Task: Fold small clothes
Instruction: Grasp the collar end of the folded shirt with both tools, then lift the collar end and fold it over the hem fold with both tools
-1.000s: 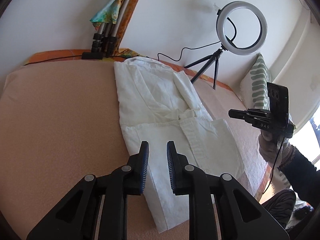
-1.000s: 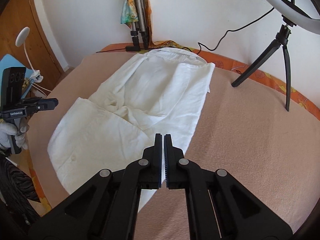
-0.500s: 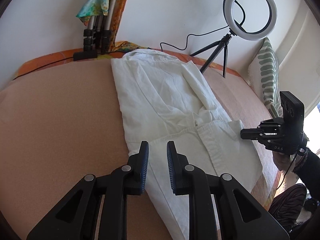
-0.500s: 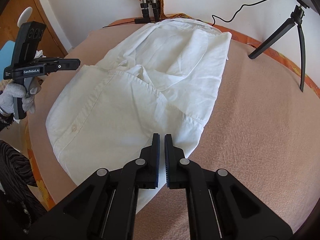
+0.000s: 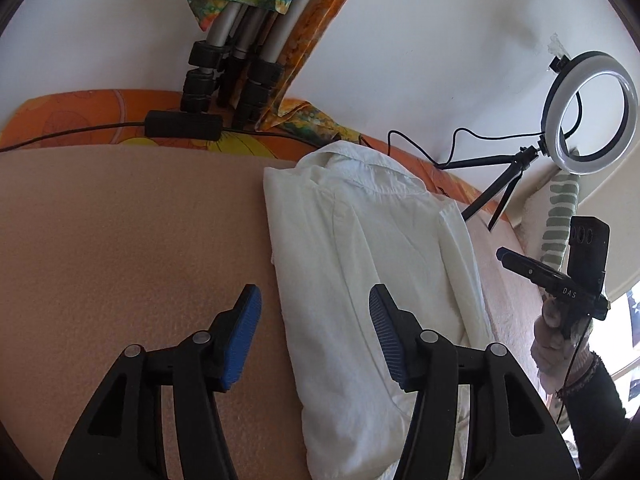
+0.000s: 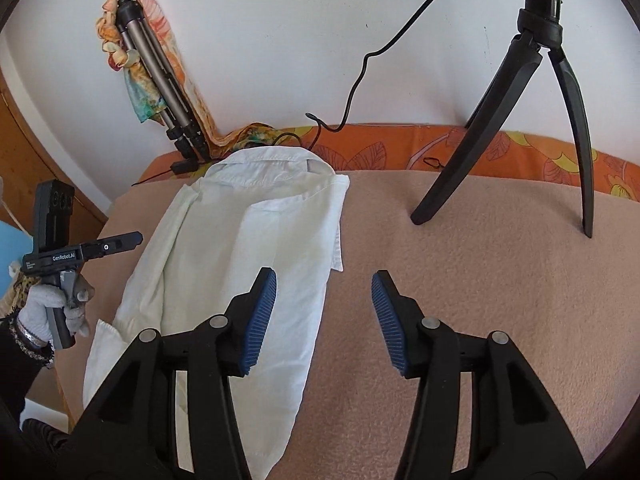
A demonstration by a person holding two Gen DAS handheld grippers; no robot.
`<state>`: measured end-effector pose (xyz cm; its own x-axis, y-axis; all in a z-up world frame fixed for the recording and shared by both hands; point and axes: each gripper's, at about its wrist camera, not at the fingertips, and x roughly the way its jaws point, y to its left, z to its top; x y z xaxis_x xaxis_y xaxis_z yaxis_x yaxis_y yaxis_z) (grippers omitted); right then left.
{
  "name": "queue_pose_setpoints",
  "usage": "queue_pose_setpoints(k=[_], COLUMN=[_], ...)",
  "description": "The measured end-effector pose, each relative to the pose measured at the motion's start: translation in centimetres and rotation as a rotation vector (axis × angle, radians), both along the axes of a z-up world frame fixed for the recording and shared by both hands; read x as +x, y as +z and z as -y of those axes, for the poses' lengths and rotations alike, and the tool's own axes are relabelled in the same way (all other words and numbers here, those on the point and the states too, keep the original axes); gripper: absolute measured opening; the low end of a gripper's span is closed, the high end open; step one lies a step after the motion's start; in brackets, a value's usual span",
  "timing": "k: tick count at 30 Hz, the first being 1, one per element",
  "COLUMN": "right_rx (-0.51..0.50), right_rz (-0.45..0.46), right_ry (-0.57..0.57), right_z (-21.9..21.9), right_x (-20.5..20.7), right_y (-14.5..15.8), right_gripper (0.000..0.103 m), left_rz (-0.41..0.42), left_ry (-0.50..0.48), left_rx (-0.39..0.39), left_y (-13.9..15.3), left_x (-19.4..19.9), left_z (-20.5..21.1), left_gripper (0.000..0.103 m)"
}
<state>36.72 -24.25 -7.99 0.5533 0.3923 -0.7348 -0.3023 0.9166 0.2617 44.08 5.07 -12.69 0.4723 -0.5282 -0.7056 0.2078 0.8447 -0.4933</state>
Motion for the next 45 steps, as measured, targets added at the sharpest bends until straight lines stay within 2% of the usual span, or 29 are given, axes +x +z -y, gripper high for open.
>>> queue_pose_setpoints(k=[3, 5, 7, 8, 9, 10, 11, 12, 14, 16, 17, 19, 20, 22, 23, 24, 25, 26, 27, 28, 29, 32, 34, 35, 36, 38, 41, 45], right_rx=[0.047, 0.05, 0.065, 0.069, 0.073, 0.079, 0.084, 0.072, -0.024, -0.024, -0.015, -0.057, -0.067, -0.056, -0.034, -0.012, 0.003, 0.014, 0.025, 0.034, 0.029, -0.003, 0.005, 0.01, 0.009, 0.041, 0.044, 0.056], right_rz=[-0.026, -0.035, -0.049, -0.061, -0.076, -0.091, -0.087, -0.072, -0.03, -0.062, -0.068, -0.032, -0.021, -0.019, -0.025, -0.033, -0.033, -0.026, -0.027, -0.03, -0.027, -0.035, -0.051, -0.05, -0.043, -0.068, -0.042, 0.001], right_ry=[0.007, 0.011, 0.011, 0.012, 0.011, 0.008, 0.002, 0.0, -0.04, -0.095, -0.088, -0.067, -0.055, -0.059, -0.057, -0.053, -0.048, -0.043, -0.035, -0.03, -0.031, -0.035, -0.026, -0.024, -0.028, -0.016, -0.032, -0.028], right_z=[0.1, 0.0, -0.2, -0.3, -0.4, -0.4, -0.4, -0.5, -0.5, 0.4, 0.4, -0.1, -0.3, -0.1, 0.1, 0.4, 0.5, 0.4, 0.4, 0.4, 0.3, -0.5, -0.7, -0.8, -0.9, -0.8, -0.6, -0.3], right_x=[2.6, 3.9, 5.0, 5.5, 5.9, 6.2, 6.2, 6.1, 6.1, 6.7, 6.8, 6.4, 6.3, 6.2, 6.3, 6.2, 6.2, 6.3, 6.3, 6.4, 6.5, 7.2, 7.8, 7.9, 7.9, 8.3, 8.1, 7.2], right_y=[-1.3, -2.1, -3.0, -3.3, -3.7, -4.0, -4.0, -3.9, -3.6, -4.1, -4.3, -3.9, -3.7, -3.2, -3.1, -2.9, -2.8, -2.7, -2.7, -2.7, -2.8, -3.6, -4.2, -4.4, -4.4, -4.7, -4.3, -2.4], right_gripper=[0.053, 0.052, 0.043, 0.024, 0.007, 0.006, 0.003, 0.002, 0.001, 0.001, 0.001, 0.001, 0.001, 0.002, 0.004, 0.009, 0.012, 0.024, 0.041, 0.047, 0.048, 0.048, 0.048, 0.044, 0.03, 0.005, 0.003, 0.003], left_rz=[-0.014, 0.013, 0.022, 0.024, 0.027, 0.038, 0.052, 0.061, 0.071, 0.072, 0.072, 0.063, 0.058, 0.057, 0.054, 0.05, 0.042, 0.028, 0.012, -0.001, -0.005, 0.008, 0.002, -0.019, -0.043, -0.058, -0.013, 0.025], left_ry=[0.002, 0.0, -0.001, 0.0, 0.006, 0.019, 0.031, 0.039, 0.049, 0.057, 0.056, 0.054, 0.051, 0.057, 0.056, 0.052, 0.051, 0.047, 0.046, 0.044, 0.041, 0.031, 0.05, 0.06, 0.072, 0.084, 0.073, 0.068], left_rx=[-0.032, -0.043, -0.051, -0.055, -0.048, -0.025, 0.008, 0.048, 0.074, 0.066, 0.057, 0.03, 0.011, -0.01, -0.031, -0.049, -0.063, -0.084, -0.107, -0.131, -0.148, -0.176, -0.188, -0.208, -0.228, -0.263, -0.265, -0.257], left_y=[-1.2, -1.2, -1.2, -1.3, -1.3, -1.3, -1.3, -1.3, -1.6, -1.9, -1.9, -1.9, -1.9, -1.7, -1.6, -1.6, -1.7, -1.8, -2.0, -2.1, -2.3, -2.4, -2.6, -3.0, -3.4, -3.8, -2.9, -1.4], left_x=[1.3, 1.8, 2.2, 2.4, 2.5, 2.5, 2.6, 2.6, 2.7, 2.7, 2.7, 3.0, 3.1, 3.4, 3.6, 3.9, 4.2, 4.6, 5.1, 5.5, 5.7, 6.4, 6.8, 7.1, 7.4, 7.3, 6.6, 5.9], left_z=[0.2, 0.3, 0.5, 0.6, 0.8, 0.9, 1.1, 1.3, 1.2, 1.0, 1.0, 0.7, 0.4, 0.0, -0.3, -0.4, -0.4, -0.4, -0.4, -0.3, -0.1, 0.4, 0.2, 0.0, -0.2, -0.6, -1.0, -1.0], left_gripper=[0.054, 0.053, 0.053, 0.049, 0.044, 0.04, 0.025, 0.015, 0.013, 0.013, 0.013, 0.013, 0.015, 0.03, 0.043, 0.05, 0.051, 0.051, 0.051, 0.051, 0.05, 0.048, 0.038, 0.02, 0.008, 0.007, 0.004, 0.003])
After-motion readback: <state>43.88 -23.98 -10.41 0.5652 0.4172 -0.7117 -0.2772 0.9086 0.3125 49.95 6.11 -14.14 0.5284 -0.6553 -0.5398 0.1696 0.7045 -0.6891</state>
